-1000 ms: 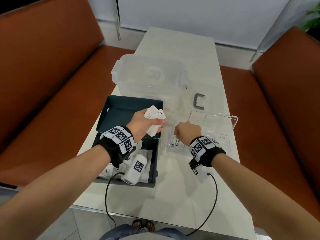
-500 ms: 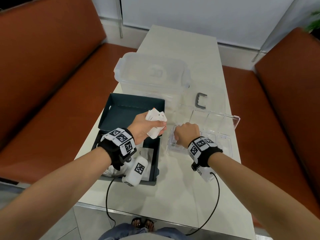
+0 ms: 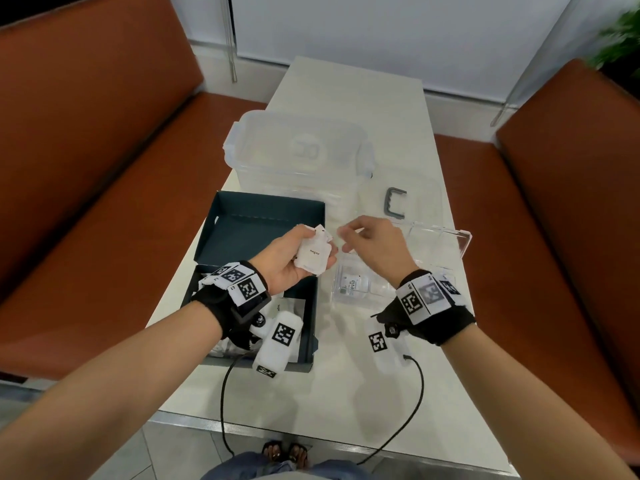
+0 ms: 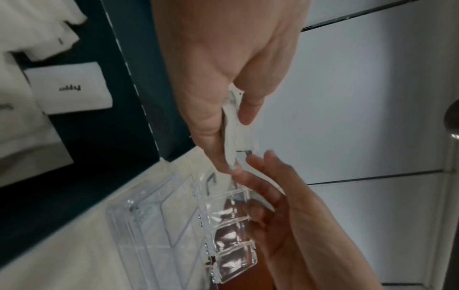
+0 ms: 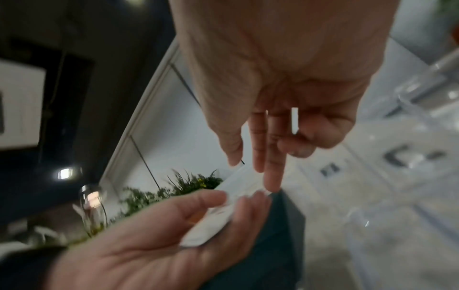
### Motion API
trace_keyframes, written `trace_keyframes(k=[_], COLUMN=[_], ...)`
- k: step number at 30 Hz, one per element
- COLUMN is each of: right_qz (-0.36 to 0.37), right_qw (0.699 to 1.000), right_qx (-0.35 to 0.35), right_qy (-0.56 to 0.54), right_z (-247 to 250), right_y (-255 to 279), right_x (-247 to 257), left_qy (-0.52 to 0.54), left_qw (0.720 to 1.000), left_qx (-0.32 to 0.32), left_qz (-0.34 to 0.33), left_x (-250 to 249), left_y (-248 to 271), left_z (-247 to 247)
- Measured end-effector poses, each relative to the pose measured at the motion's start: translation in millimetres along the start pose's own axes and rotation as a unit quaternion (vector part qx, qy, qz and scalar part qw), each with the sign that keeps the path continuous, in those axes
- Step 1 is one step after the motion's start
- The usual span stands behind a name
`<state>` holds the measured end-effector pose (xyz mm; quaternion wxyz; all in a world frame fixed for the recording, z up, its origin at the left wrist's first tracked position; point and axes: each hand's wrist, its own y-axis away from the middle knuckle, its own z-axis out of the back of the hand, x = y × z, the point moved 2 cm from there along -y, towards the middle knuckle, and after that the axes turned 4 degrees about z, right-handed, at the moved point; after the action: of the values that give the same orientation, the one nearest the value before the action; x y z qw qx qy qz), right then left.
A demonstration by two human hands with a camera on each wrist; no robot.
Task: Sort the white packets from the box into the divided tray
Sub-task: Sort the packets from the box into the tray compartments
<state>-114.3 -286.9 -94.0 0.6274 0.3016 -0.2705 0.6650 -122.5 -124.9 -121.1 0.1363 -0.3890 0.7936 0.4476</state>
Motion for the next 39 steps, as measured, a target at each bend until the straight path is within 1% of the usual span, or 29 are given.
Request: trace_keyframes(k=[3,4,7,9,11,13,17,20,22,23,26,30,31,33,36,37,39], right_qz=[-0.052,-0.064,-0.095,-0.098,-0.085,-0.077,-0.089,-0.104,-0.106,-0.103,-0.092,-0.103,-0.102,-0.075,0.003,0.023,0.044], right_qw=[0.992,0.988,0.977,0.975,0.978,0.981,0.985,0.991,0.993,0.993,0.985,0.968,0.963,0.946,0.901,0.891,0.881], right_qx=[0.058,0.06,0.027,0.022,0.029,0.027,0.016,-0.023,-0.045,-0.044,0.0,0.036,0.045,0.071,0.119,0.128,0.134], right_qy=[-0.104,-0.13,-0.188,-0.198,-0.19,-0.179,-0.148,-0.085,-0.008,0.032,0.147,0.225,0.245,0.306,0.417,0.435,0.452], right_z=[-15,-17,-8,3,12,22,47,70,75,73,51,26,23,18,10,9,7], right_y=[15,17,19,20,21,21,15,7,3,2,2,4,4,3,0,-2,-5], right_x=[6,5,3,2,1,-2,-13,-32,-45,-51,-63,-74,-76,-78,-79,-79,-81], left_qy=[-0.018,-0.034,-0.06,-0.071,-0.076,-0.073,-0.072,-0.067,-0.061,-0.059,-0.058,-0.059,-0.059,-0.059,-0.065,-0.065,-0.065], left_qw=[1.0,0.999,0.996,0.995,0.994,0.994,0.995,0.996,0.996,0.996,0.996,0.996,0.996,0.996,0.995,0.995,0.995], left_qx=[0.003,0.006,0.008,0.01,0.013,0.01,0.019,0.014,0.008,0.004,-0.002,-0.009,-0.011,-0.013,-0.012,-0.012,-0.011], left_qz=[-0.016,-0.027,-0.062,-0.073,-0.079,-0.075,-0.062,-0.061,-0.06,-0.061,-0.07,-0.073,-0.073,-0.072,-0.07,-0.069,-0.07], left_x=[1,2,6,8,11,14,20,21,21,22,25,28,28,29,30,31,32], left_y=[2,2,1,0,-1,-2,-3,-8,-10,-11,-11,-12,-12,-12,-11,-11,-10], left_z=[-3,-5,-11,-16,-23,-30,-40,-41,-41,-41,-43,-43,-42,-42,-42,-42,-42])
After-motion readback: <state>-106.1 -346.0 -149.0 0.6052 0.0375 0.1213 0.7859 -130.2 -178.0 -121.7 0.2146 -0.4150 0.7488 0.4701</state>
